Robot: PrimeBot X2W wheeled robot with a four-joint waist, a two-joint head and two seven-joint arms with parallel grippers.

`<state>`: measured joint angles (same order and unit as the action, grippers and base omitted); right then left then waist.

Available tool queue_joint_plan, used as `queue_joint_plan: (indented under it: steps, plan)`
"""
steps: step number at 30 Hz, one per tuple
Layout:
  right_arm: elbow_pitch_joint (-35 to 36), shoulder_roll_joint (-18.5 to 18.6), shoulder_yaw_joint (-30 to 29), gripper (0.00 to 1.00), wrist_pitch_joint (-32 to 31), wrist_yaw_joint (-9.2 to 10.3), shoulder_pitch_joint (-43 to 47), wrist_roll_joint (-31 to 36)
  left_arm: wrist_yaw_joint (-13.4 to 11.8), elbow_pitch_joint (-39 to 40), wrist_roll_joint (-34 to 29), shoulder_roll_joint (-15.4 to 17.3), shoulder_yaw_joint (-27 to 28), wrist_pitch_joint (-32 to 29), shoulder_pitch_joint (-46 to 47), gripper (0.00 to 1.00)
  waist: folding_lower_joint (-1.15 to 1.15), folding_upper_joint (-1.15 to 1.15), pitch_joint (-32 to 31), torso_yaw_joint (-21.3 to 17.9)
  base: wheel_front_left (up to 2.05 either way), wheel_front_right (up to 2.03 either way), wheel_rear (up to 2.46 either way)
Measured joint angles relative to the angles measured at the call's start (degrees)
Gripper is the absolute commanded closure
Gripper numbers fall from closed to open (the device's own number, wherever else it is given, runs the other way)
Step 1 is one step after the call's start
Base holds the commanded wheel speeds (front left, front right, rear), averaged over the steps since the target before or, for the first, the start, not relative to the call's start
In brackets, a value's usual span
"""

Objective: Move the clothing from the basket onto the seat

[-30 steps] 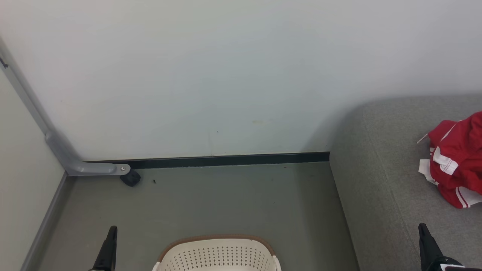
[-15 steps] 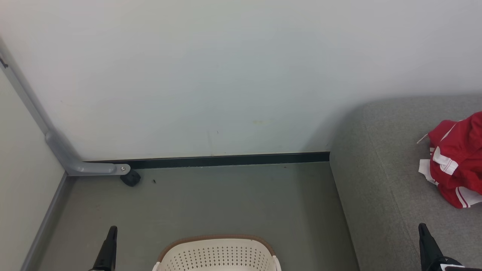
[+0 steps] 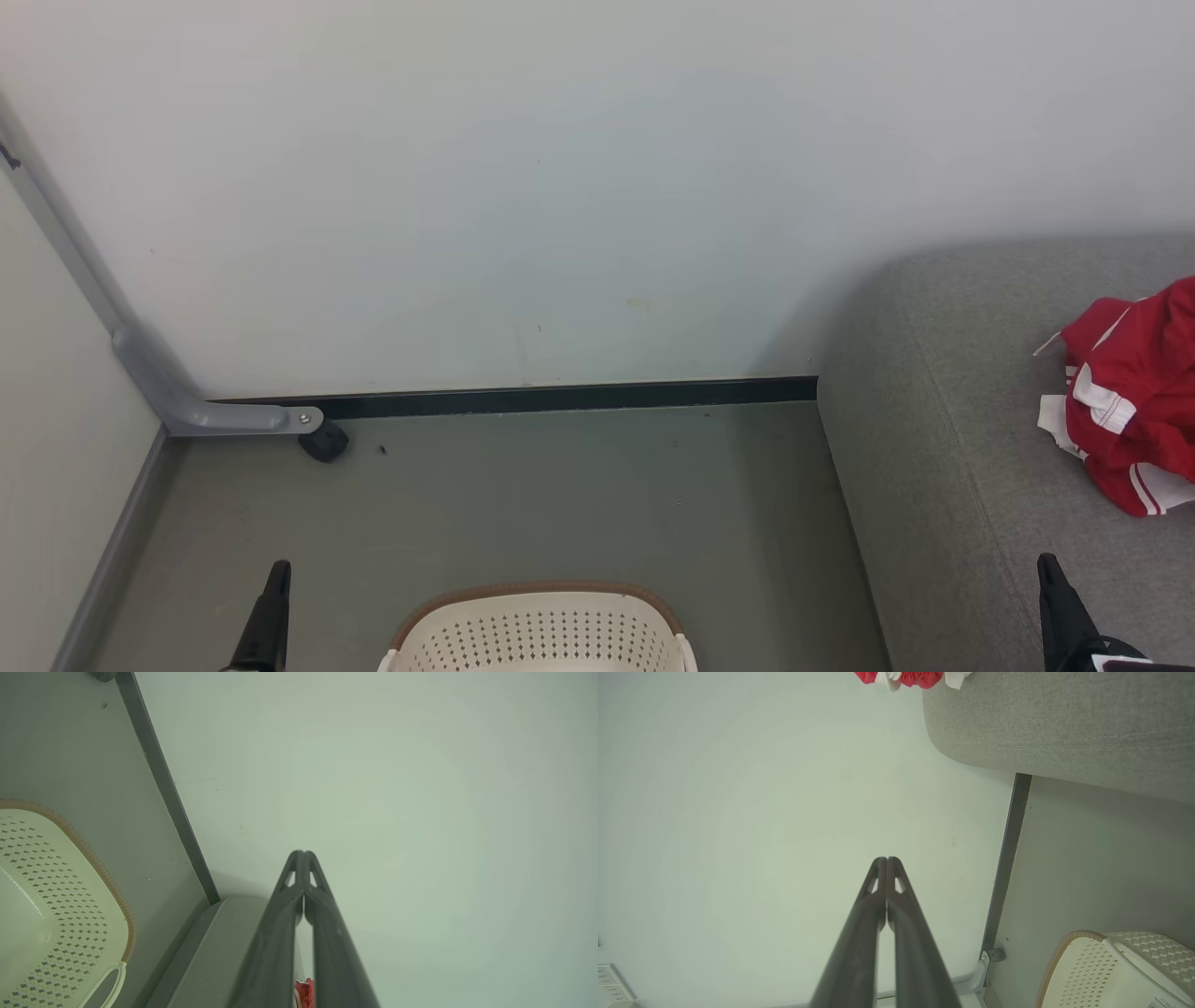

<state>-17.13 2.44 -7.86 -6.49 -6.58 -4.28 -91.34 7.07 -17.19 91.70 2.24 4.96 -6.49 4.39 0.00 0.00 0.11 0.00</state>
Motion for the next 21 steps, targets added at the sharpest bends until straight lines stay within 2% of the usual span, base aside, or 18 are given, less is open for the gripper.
queue_joint_plan:
  steps: [21]
  plan:
    - [0.0,0.0,0.0,1.0,0.0,0.0,0.0,0.0,0.0,0.01,0.01,0.0,0.0,0.0,0.0,1.0,0.0,0.0,0.0,0.0,0.0,0.0,0.0]
